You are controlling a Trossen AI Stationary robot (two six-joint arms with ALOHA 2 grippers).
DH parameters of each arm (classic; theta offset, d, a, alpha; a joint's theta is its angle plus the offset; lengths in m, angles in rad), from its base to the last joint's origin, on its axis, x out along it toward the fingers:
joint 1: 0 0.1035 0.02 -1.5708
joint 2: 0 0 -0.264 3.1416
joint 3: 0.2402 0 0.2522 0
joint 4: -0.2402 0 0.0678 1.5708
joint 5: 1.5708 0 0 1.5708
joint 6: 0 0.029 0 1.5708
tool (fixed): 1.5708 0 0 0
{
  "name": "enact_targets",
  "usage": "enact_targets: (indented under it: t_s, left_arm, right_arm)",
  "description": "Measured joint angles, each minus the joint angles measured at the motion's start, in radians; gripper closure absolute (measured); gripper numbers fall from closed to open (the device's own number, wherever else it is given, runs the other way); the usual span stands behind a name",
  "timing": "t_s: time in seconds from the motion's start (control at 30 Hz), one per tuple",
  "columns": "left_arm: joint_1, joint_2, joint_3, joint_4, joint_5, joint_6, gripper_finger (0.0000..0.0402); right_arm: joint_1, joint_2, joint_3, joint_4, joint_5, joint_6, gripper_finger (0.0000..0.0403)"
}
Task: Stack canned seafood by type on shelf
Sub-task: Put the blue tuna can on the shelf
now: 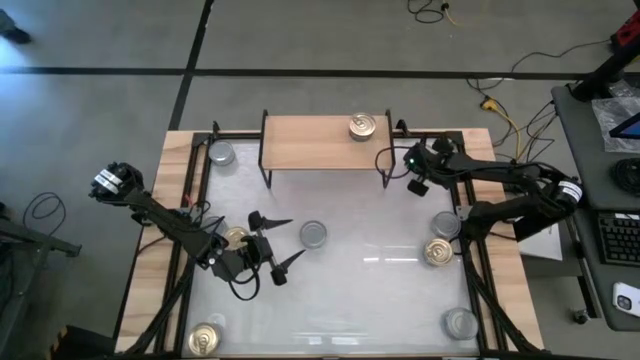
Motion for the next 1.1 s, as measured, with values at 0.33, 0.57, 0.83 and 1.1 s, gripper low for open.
enact_targets:
  t_s: [0.33,0.57,0.83,1.1]
  left_arm:
    - [0.000,0.000,0.000,0.000,0.000,0.000,0.0025]
    - [0.000,0.000,0.000,0.000,0.000,0.000,0.0025]
    - [0.000,0.000,0.000,0.000,0.000,0.000,0.0025]
    - [0.000,0.000,0.000,0.001,0.000,0.000,0.0025]
  right_arm:
    - [0.002,-0.001,0.085,-0.179,-0.170,0.020,0.0392]
    - [0.003,-0.002,0.147,-0.252,-0.399,0.026,0.0391]
    - [-0.004,0.003,0.152,-0.251,-0.074,0.075,0.0390]
    - [-0.016,0.025,0.148,-0.249,-0.150,0.058,0.0390]
